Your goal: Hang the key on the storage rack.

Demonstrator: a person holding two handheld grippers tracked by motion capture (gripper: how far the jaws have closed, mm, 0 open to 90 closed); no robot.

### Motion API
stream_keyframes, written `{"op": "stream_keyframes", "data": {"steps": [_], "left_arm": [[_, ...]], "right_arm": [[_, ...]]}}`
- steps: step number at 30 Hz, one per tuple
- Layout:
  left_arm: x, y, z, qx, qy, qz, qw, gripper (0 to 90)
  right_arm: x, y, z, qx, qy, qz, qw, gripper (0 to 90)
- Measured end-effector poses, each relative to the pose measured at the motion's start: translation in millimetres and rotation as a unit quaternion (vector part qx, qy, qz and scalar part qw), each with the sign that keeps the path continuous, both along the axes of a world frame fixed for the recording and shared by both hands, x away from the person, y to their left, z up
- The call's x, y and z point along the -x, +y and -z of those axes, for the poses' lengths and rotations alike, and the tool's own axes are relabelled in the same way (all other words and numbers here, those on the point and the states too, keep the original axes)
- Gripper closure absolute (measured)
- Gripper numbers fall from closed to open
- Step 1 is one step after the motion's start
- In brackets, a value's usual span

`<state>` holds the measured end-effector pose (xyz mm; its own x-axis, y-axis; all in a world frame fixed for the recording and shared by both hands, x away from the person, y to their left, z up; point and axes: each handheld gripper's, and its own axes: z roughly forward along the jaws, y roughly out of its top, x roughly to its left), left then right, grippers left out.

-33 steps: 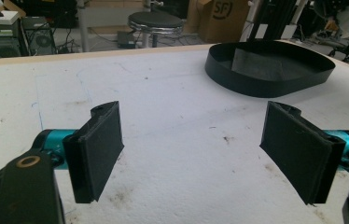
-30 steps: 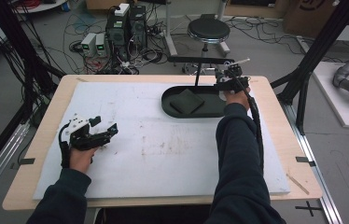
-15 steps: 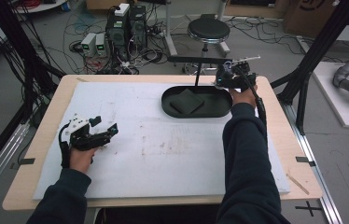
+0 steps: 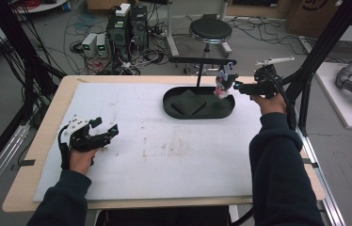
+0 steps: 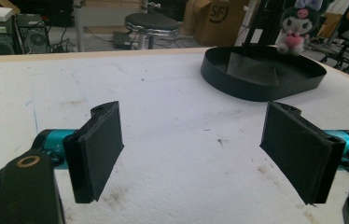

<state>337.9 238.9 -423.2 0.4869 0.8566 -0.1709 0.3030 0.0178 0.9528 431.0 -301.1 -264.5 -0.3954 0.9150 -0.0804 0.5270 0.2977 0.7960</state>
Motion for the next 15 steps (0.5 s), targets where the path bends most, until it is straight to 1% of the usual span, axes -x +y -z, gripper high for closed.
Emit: {"op": "stream_keyframes", "data": {"steps": [1, 3, 4, 5, 6, 8, 10, 11, 13, 15], "left_arm": [[0.2, 0.1, -0.3, 0.000, 0.000, 0.001, 1.0000, 20.0], [0.1, -0.4, -0.1, 0.004, 0.002, 0.003, 1.0000, 19.9], [0.1, -0.5, -0.1, 0.003, 0.003, 0.003, 1.0000, 19.9], [0.0, -0.7, -0.1, 0.000, 0.003, 0.005, 1.0000, 19.9], [0.2, -1.4, -0.1, -0.001, 0.003, 0.005, 1.0000, 19.9], [0.4, -2.3, 0.0, -0.003, 0.003, 0.006, 1.0000, 19.9], [0.9, -2.8, -0.2, -0.006, 0.003, 0.007, 1.0000, 19.9], [1.1, -3.1, -0.3, -0.007, 0.003, 0.008, 0.9999, 19.9], [1.7, -3.2, -0.2, -0.008, 0.002, 0.007, 0.9999, 19.9], [2.5, -3.3, 0.4, -0.008, 0.002, 0.005, 1.0000, 19.9]], "right_arm": [[6.6, -0.8, 0.0, -0.001, -0.010, -0.007, 0.9999, 19.6], [23.2, -3.5, 5.6, -0.010, -0.053, -0.026, 0.9982, 19.7], [31.7, -5.4, 11.4, -0.012, -0.062, -0.032, 0.9975, 19.6], [35.7, -6.4, 15.1, -0.012, -0.057, -0.032, 0.9978, 19.7], [41.4, -8.0, 21.1, -0.014, -0.057, -0.032, 0.9977, 19.7], [52.5, -11.7, 35.0, -0.027, -0.059, -0.035, 0.9973, 19.6], [62.5, -14.9, 52.0, -0.039, -0.051, -0.035, 0.9973, 19.6], [65.5, -16.0, 57.7, -0.038, -0.047, -0.036, 0.9975, 19.6], [73.0, -18.0, 72.6, -0.048, -0.043, -0.036, 0.9972, 19.6], [79.5, -18.1, 85.9, -0.046, -0.038, -0.035, 0.9976, 19.6]]}}
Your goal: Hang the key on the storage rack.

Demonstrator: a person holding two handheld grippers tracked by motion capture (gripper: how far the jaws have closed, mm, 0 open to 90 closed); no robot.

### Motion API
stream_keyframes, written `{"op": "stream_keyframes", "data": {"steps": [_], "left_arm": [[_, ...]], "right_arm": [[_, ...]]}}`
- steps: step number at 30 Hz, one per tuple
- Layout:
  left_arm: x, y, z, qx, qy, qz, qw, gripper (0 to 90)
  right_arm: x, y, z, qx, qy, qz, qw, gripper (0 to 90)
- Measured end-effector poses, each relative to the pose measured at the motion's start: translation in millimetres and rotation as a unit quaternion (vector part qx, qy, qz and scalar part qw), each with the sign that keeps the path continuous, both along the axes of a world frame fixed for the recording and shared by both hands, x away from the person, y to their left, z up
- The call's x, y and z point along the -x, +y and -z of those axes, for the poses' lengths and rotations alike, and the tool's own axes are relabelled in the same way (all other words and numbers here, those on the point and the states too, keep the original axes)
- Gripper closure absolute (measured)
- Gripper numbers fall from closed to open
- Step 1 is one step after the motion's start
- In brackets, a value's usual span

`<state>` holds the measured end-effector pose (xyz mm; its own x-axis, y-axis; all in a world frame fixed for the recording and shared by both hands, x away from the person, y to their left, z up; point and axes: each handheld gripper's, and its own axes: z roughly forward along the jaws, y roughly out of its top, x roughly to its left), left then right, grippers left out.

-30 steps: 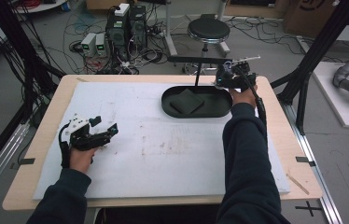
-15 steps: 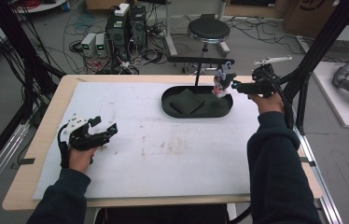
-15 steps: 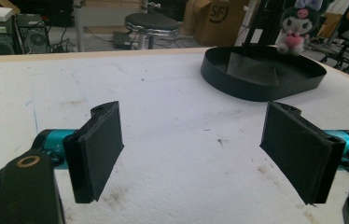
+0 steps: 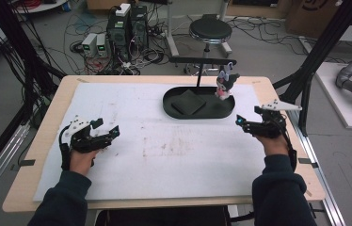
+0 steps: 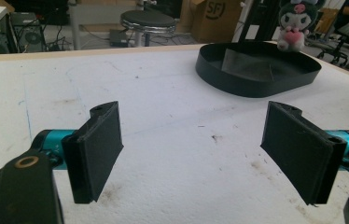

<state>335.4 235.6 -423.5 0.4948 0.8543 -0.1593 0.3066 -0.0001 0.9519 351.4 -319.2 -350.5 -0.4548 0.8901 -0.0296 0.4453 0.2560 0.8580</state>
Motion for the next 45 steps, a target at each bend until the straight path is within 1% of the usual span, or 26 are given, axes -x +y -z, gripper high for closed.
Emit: {"op": "stream_keyframes", "data": {"steps": [1, 5, 7, 11, 12, 14, 16, 19, 22, 27, 35, 39, 45], "left_arm": [[0.4, 0.0, 0.2, 0.000, 0.000, -0.001, 1.0000, 19.9], [1.9, 0.5, 0.7, -0.001, -0.001, 0.000, 1.0000, 19.9], [2.6, 0.2, 0.7, 0.000, -0.001, 0.001, 1.0000, 19.9], [3.9, -0.9, 1.0, -0.001, -0.002, 0.007, 1.0000, 19.9], [4.4, -0.5, 1.1, -0.004, -0.003, 0.007, 1.0000, 19.9], [5.1, -0.3, 1.1, -0.002, -0.003, 0.008, 1.0000, 19.9], [5.9, 0.1, 0.8, -0.003, -0.005, 0.006, 1.0000, 19.9], [6.4, 0.5, 0.7, -0.003, -0.006, 0.004, 1.0000, 19.9], [6.4, 0.1, 0.8, -0.004, -0.007, 0.004, 1.0000, 19.9], [6.3, -0.8, 1.3, -0.005, -0.007, 0.004, 1.0000, 19.9], [5.5, -2.1, 2.1, -0.008, -0.005, 0.006, 0.9999, 19.9], [5.4, -1.6, 1.9, -0.007, -0.006, 0.004, 0.9999, 19.9], [5.4, -1.0, 1.5, -0.007, -0.007, 0.002, 0.9999, 19.9]], "right_arm": [[3.4, 0.6, 7.7, -0.001, 0.000, -0.001, 1.0000, 19.6], [12.5, 4.6, 26.8, 0.014, 0.002, -0.005, 0.9999, 19.6], [15.8, 7.4, 34.3, 0.017, 0.007, -0.008, 0.9998, 19.6], [21.0, 12.0, 42.7, 0.030, 0.005, -0.012, 0.9994, 19.6], [21.7, 12.3, 43.6, 0.031, 0.004, -0.011, 0.9995, 19.6], [22.6, 12.2, 46.3, 0.031, 0.001, -0.009, 0.9995, 19.6], [23.4, 11.9, 49.2, 0.026, 0.003, -0.005, 0.9996, 19.6], [24.2, 11.1, 53.7, 0.029, 0.004, -0.002, 0.9996, 19.6], [24.8, 10.8, 56.0, 0.037, 0.006, -0.003, 0.9993, 19.6], [24.6, 10.5, 56.8, 0.045, -0.001, -0.004, 0.9990, 19.6], [24.4, 13.4, 58.6, 0.062, 0.000, -0.009, 0.9980, 19.6], [25.6, 14.8, 59.3, 0.063, 0.003, -0.010, 0.9980, 19.6], [27.1, 11.5, 57.5, 0.057, -0.005, -0.005, 0.9983, 19.6]]}}
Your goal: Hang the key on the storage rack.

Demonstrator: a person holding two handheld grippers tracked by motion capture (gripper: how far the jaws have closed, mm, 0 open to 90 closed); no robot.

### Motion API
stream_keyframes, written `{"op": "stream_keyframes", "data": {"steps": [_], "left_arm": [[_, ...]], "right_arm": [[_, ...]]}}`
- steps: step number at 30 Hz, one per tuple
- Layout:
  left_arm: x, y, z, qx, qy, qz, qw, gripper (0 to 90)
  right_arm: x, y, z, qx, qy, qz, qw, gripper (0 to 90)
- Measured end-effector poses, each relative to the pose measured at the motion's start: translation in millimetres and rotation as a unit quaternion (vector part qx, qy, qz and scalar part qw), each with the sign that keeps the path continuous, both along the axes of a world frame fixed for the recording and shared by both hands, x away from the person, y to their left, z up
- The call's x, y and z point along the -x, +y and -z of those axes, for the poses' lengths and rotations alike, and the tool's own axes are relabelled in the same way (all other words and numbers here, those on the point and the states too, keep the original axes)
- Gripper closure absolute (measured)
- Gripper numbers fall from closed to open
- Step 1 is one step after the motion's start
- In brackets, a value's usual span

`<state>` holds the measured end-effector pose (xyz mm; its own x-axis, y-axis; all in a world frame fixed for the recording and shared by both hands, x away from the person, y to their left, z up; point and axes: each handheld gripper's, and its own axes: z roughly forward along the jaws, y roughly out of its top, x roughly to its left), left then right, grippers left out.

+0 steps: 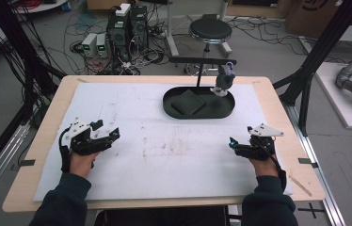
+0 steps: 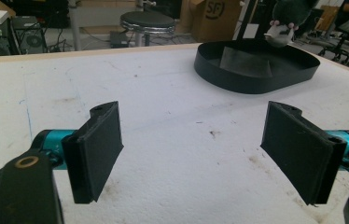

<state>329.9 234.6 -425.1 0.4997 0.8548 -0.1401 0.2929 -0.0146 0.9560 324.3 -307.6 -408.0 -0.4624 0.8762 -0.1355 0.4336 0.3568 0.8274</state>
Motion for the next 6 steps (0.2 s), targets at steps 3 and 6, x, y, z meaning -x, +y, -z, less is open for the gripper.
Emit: {"op": "stream_keyframes", "data": {"steps": [3, 6], "left_arm": [[0.3, -0.3, -0.3, 0.000, 0.000, -0.001, 1.0000, 19.9], [0.6, -1.3, -0.3, -0.002, 0.000, 0.000, 1.0000, 19.9]], "right_arm": [[1.3, -1.0, -0.3, 0.000, -0.001, 0.001, 1.0000, 19.6], [2.0, -2.2, -0.6, 0.001, -0.003, 0.001, 1.0000, 19.6]]}}
